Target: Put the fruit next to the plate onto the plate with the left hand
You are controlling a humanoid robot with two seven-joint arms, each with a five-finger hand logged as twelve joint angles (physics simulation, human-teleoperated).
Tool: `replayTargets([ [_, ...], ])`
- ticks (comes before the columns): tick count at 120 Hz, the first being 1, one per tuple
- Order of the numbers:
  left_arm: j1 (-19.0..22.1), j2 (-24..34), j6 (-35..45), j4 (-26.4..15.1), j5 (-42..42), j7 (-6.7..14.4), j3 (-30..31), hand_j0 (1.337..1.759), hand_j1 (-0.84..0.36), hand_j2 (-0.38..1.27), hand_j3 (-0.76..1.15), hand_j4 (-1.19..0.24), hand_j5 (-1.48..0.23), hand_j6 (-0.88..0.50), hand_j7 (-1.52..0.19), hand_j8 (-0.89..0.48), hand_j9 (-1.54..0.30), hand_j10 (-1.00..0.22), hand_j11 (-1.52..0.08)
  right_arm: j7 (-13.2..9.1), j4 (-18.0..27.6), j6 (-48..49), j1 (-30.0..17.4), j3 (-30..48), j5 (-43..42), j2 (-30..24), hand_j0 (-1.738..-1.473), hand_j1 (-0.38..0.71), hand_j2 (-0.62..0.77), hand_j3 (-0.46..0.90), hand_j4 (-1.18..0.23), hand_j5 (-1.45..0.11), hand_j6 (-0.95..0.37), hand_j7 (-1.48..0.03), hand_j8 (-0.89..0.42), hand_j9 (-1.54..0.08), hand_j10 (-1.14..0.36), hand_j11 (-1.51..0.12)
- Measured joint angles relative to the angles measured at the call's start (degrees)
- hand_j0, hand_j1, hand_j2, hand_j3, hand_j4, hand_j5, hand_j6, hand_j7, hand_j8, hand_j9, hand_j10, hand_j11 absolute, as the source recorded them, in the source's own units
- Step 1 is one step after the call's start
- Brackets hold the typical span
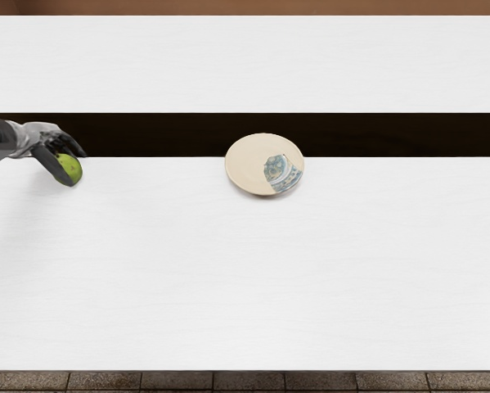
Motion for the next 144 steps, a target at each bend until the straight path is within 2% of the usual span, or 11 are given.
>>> replayTargets([
  [24,0.1,-0.2,0.1,0.0,-0.1,0.0,-0.1,1.657,-0.25,0.12,0.00,-0.52,-0.67,-0.53,-0.67,-0.48,-0.68,-0.52,-0.68,0.0,0.0,0.0,0.0,0.0,0.0,0.0,-1.658,-0.35,0.00,0.00,0.00,0.00,0.00,0.00,0.00,0.00,0.00,0.00],
  [63,0.3,-0.2,0.1,0.0,-0.2,0.0,-0.1,1.656,-0.27,0.16,0.00,-0.58,-0.73,-0.50,-0.74,-0.45,-0.75,-0.57,-0.74,0.0,0.0,0.0,0.0,0.0,0.0,0.0,-1.658,-0.35,0.00,0.00,0.00,0.00,0.00,0.00,0.00,0.00,0.00,0.00],
  [81,0.3,-0.3,0.0,0.0,-0.2,0.0,-0.1,1.655,-0.28,0.24,0.00,-0.63,-0.81,-0.49,-0.82,-0.43,-0.83,-0.62,-0.83,0.0,0.0,0.0,0.0,0.0,0.0,0.0,-1.658,-0.35,0.00,0.00,0.00,0.00,0.00,0.00,0.00,0.00,0.00,0.00],
  [97,0.3,-0.3,-0.3,0.0,-0.3,0.0,-0.1,1.653,-0.30,0.29,0.00,-0.69,-0.91,-0.47,-0.91,-0.41,-0.92,-0.61,-0.92,0.0,0.0,0.0,0.0,0.0,0.0,0.0,-1.658,-0.35,0.00,0.00,0.00,0.00,0.00,0.00,0.00,0.00,0.00,0.00],
  [113,0.5,-0.3,-0.4,0.0,-0.3,0.0,-0.2,1.649,-0.29,0.24,0.00,-0.75,-0.98,-0.43,-0.99,-0.36,-1.01,-0.57,-1.01,0.0,0.0,0.0,0.0,0.0,0.0,0.0,-1.658,-0.35,0.00,0.00,0.00,0.00,0.00,0.00,0.00,0.00,0.00,0.00],
  [123,0.5,-0.3,-0.6,-0.1,-0.2,0.0,-0.2,1.647,-0.38,0.45,0.00,-0.78,-1.03,-0.37,-1.04,-0.31,-1.06,-0.53,-1.07,0.0,0.0,0.0,0.0,0.0,0.0,0.0,-1.658,-0.35,0.00,0.00,0.00,0.00,0.00,0.00,0.00,0.00,0.00,0.00],
  [129,0.6,-0.3,-0.7,-0.2,-0.1,0.0,-0.2,1.641,-0.40,0.46,0.00,-0.79,-1.05,-0.33,-1.07,-0.28,-1.09,-0.49,-1.11,0.0,0.0,0.0,0.0,0.0,0.0,0.0,-1.658,-0.35,0.00,0.00,0.00,0.00,0.00,0.00,0.00,0.00,0.00,0.00],
  [133,0.6,-0.3,-0.7,-0.3,-0.2,-0.1,-0.2,1.640,-0.46,0.60,0.00,-0.80,-1.06,-0.33,-1.08,-0.27,-1.11,-0.49,-1.13,0.0,0.0,0.0,0.0,0.0,0.0,0.0,-1.658,-0.35,0.00,0.00,0.00,0.00,0.00,0.00,0.00,0.00,0.00,0.00],
  [138,0.9,-0.4,-0.5,-0.3,-0.2,-0.1,-0.4,1.634,-0.44,0.41,0.00,-0.83,-1.05,-0.32,-1.09,-0.26,-1.11,-0.48,-1.16,0.0,0.0,0.0,0.0,0.0,0.0,0.0,-1.658,-0.35,0.00,0.00,0.00,0.00,0.00,0.00,0.00,0.00,0.00,0.00],
  [144,1.1,-0.4,-0.1,-0.3,-0.1,-0.1,-0.6,1.631,-0.40,0.35,0.00,-0.88,-0.98,-0.35,-1.07,-0.30,-1.07,-0.48,-1.19,0.0,0.0,0.0,0.0,0.0,0.0,0.0,-1.658,-0.35,0.00,0.00,0.00,0.00,0.00,0.00,0.00,0.00,0.00,0.00],
])
